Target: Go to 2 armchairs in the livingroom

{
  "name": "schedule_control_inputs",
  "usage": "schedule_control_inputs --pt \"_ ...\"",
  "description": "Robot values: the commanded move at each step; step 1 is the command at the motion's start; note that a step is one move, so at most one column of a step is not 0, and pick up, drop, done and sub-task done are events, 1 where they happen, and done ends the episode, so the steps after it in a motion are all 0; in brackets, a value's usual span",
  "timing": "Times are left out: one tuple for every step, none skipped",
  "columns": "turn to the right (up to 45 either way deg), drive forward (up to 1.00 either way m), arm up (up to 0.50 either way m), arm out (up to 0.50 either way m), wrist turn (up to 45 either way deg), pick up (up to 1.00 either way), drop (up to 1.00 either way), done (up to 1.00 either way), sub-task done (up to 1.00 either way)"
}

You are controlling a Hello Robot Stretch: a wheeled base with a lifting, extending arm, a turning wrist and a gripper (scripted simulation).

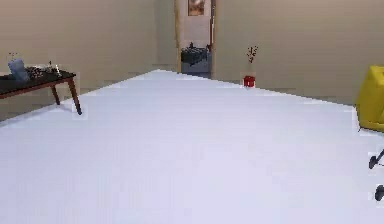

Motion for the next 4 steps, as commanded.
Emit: schedule_control_inputs --pt "0.0 1.00 0.00 0.00 0.0 0.00 0.00 0.00 0.00" --pt "0.0 1.00 0.00 0.00 0.0 0.00 0.00 0.00 0.00" --pt "0.0 1.00 0.00 0.00 0.0 0.00 0.00 0.00 0.00" --pt "0.0 1.00 0.00 0.00 0.0 0.00 0.00 0.00 0.00"
